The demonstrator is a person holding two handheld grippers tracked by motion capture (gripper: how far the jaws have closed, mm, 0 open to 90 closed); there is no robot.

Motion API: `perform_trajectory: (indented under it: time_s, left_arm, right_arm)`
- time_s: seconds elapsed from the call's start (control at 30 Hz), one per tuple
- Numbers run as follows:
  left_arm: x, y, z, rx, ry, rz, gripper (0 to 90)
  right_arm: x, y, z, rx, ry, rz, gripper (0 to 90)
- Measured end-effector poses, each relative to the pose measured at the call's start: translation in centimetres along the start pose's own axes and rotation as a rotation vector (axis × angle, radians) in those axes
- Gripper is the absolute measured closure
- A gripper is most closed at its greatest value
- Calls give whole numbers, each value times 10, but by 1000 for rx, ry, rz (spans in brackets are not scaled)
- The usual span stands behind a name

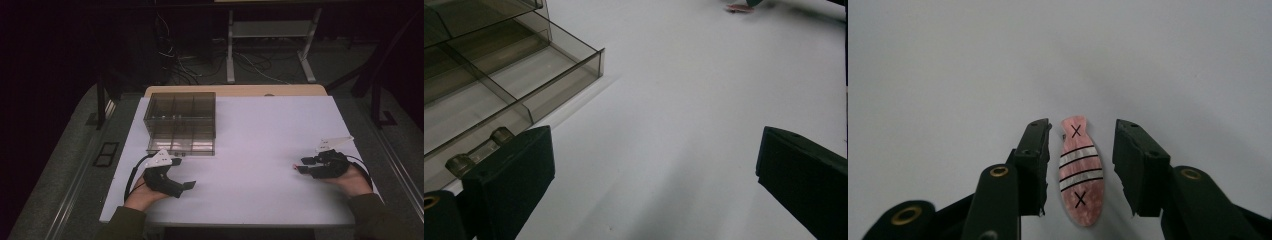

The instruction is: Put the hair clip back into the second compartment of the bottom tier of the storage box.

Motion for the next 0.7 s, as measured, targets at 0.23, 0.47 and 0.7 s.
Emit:
perform_trajectory:
  time_s: [0.23, 0.47, 0.7]
  left_arm:
    - [0, 0, 0, -1, -1, 0, 12]
    - [0, 0, 0, -2, 3, -2, 13]
    - [0, -1, 0, 0, -1, 0, 13]
  right_arm:
    - [-4, -1, 3, 7, 13, -1, 591]
    - [-7, -2, 5, 11, 21, -1, 600]
    - [-8, -1, 6, 22, 25, 0, 615]
Point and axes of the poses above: each handheld gripper's, and its own axes: x roughly backward along the jaws, z roughly out of its underside, y roughly to its left, the point moved 5 cm from there along -x, roughly forward along the jaws, and after that the axes turned 12 degrees about y, right-handed, at the moved point
